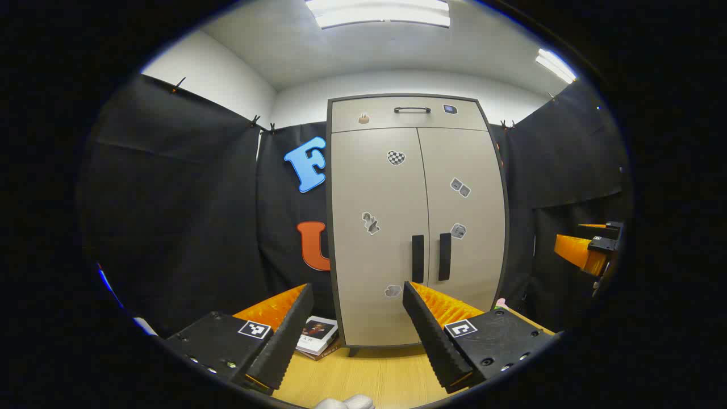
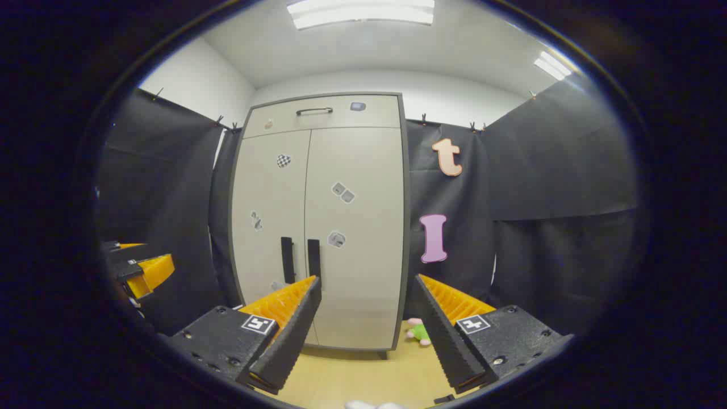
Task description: Open the right door of the double-door shoe cabinet with the right hand, and open the left door with the left hand.
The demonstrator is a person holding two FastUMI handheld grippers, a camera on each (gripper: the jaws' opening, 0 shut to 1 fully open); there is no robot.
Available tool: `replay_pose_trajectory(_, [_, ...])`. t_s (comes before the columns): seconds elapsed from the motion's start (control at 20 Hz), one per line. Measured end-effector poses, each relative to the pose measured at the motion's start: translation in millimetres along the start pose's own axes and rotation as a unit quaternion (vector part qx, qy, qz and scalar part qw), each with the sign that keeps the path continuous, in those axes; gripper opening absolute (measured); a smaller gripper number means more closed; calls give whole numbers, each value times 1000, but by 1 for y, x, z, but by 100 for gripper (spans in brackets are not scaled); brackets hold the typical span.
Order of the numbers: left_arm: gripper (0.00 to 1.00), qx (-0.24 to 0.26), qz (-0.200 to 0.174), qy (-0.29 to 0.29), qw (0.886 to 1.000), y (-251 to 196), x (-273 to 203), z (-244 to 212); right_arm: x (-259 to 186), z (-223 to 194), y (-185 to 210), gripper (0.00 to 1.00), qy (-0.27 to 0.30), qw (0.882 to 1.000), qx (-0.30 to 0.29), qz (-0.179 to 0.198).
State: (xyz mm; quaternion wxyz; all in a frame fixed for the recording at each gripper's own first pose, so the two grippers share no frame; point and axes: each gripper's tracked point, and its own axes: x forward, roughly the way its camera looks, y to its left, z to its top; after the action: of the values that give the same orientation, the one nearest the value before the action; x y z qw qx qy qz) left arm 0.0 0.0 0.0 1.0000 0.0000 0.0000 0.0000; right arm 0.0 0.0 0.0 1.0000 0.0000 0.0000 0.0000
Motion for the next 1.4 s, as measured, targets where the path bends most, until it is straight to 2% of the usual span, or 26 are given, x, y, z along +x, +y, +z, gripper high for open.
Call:
replay_pose_trajectory(0.9, [95,7,-4,2,1000,7,-9,-7,8,-10,3,99,6,1000,2,-11])
replay_pose_trajectory(1.1, [95,7,3,11,1000,16,-17,-16,28,-19,11,100,16,1000,-3,-11])
replay_pose_trajectory(1.4, [95,20,36,20,999,38,-31,-24,86,-32,54,100,21,1000,-12,12])
